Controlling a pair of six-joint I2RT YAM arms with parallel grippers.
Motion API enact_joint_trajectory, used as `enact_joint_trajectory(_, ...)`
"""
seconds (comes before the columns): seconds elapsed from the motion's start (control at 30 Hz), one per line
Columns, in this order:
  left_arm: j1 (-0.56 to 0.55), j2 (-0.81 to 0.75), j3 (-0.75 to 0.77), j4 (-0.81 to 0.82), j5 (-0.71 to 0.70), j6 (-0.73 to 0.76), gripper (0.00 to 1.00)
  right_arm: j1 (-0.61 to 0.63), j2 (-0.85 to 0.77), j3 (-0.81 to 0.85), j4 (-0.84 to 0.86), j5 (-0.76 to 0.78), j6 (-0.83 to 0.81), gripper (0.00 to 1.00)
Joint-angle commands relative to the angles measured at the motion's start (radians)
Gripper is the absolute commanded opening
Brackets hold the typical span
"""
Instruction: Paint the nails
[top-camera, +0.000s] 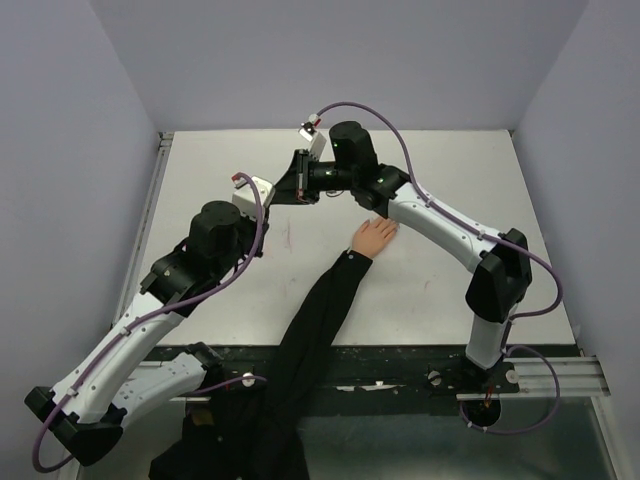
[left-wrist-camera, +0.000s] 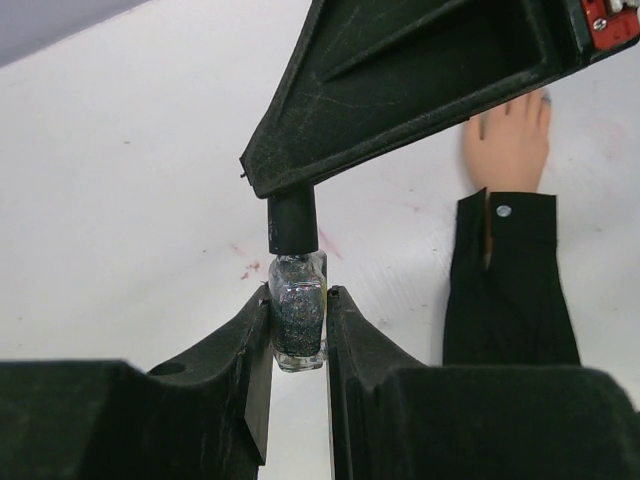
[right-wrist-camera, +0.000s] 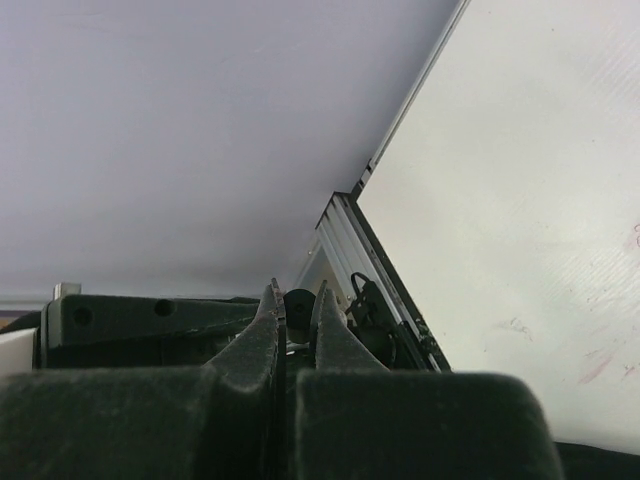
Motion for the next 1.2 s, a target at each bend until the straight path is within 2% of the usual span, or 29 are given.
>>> enact_joint_trajectory(0.0,-0.067,0.014,0.007,0.103,-0.079,0.114,0.00,0.015,0.057,0.037,-0.060,0.095,0.019,0.01)
enact_joint_trajectory(0.1,-0.081,0.026,-0.031,0.125,-0.065,0.139,0.00,0.015,0.065,0.045,-0.072,0.122,0.009,0.02)
enact_joint_trajectory(0.13,-0.080,0.027,-0.036,0.130,-0.050,0.141,0.00,0.015,0.065,0.049,-0.077,0.127,0.001,0.06)
enact_joint_trajectory(0.43,-0.057,0.004,-0.062,0.130,0.091,0.079,0.00,0.003,0.005,0.039,-0.086,0.167,-0.051,0.53)
enact_joint_trajectory(0.57,0.006,-0.039,-0.071,0.102,0.201,0.021,0.00,-0.023,-0.065,0.002,-0.083,0.173,-0.066,0.65)
enact_joint_trajectory(0.77,0.114,-0.064,-0.065,0.064,0.416,-0.042,0.00,-0.056,-0.216,-0.052,-0.060,0.187,-0.137,0.69)
enact_joint_trajectory(0.87,0.172,-0.081,-0.053,0.054,0.585,-0.073,0.00,-0.057,-0.300,-0.114,0.004,0.167,-0.262,0.70)
enact_joint_trajectory(1.03,0.229,-0.107,-0.035,0.076,0.907,-0.158,0.00,-0.057,-0.424,-0.181,0.033,-0.066,-0.485,0.70)
enact_joint_trajectory(1.17,0.241,-0.108,-0.030,0.140,1.129,-0.269,0.00,-0.056,-0.435,-0.168,-0.003,-0.298,-0.542,0.69)
